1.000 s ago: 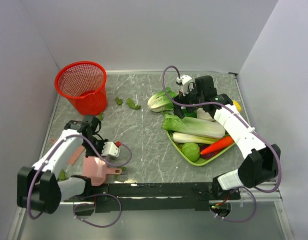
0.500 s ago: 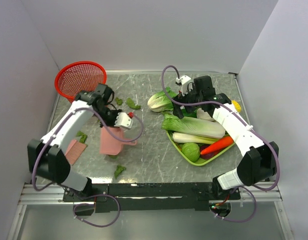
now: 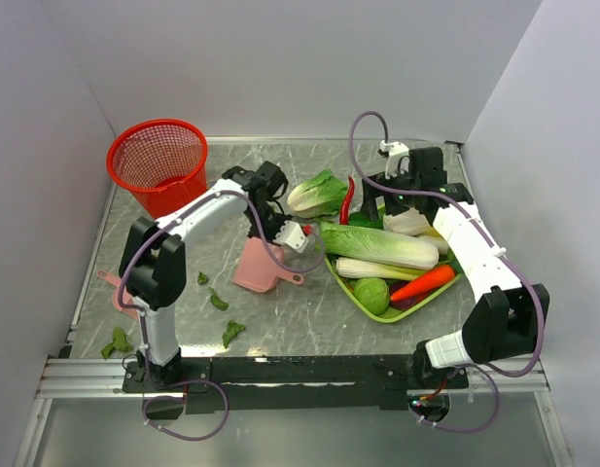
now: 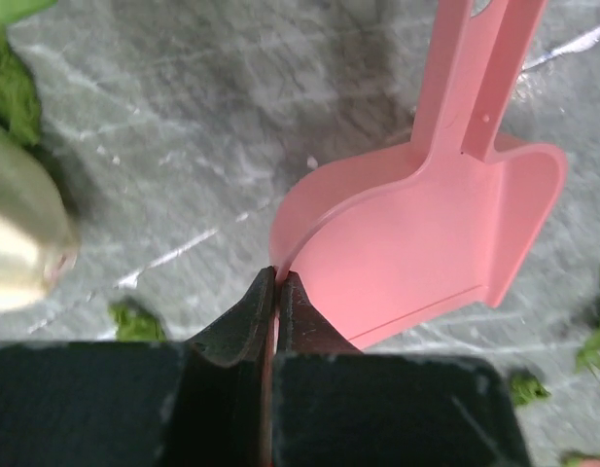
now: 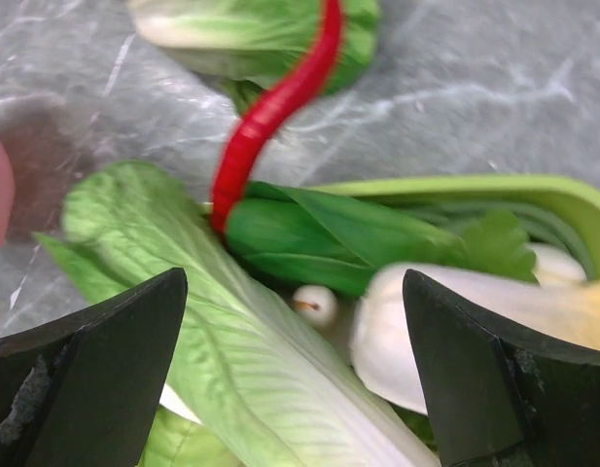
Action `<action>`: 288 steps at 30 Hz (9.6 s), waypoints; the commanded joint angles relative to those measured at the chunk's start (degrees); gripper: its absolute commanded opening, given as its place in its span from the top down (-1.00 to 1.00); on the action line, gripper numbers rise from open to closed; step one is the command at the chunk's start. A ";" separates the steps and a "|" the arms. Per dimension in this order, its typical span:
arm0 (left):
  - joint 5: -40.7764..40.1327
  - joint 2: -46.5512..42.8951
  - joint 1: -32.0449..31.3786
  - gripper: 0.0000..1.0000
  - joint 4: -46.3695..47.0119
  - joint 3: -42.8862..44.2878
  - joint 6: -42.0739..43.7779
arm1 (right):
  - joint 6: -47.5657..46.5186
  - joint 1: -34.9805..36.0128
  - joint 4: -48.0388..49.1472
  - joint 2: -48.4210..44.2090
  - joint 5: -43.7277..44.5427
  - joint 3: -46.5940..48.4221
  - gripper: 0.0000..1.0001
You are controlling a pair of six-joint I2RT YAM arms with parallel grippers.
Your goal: Sweep away the paper scraps from the table
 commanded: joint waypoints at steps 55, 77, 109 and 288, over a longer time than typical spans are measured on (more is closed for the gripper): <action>-22.71 -17.56 62.68 0.35 0.46 -27.10 17.27 | 0.18 2.83 -3.82 4.00 -7.10 6.04 -0.99; -15.07 -19.33 66.98 -0.17 6.95 -29.47 28.34 | -0.61 4.77 -2.41 4.00 -4.82 2.62 -0.99; -17.78 -11.24 68.04 -0.22 13.98 -34.13 44.96 | -5.89 6.35 -2.67 0.57 0.11 -2.58 -0.99; 45.42 -25.31 27.26 -0.65 85.25 -27.62 -121.66 | 34.49 1.43 29.29 15.25 -59.57 12.99 1.00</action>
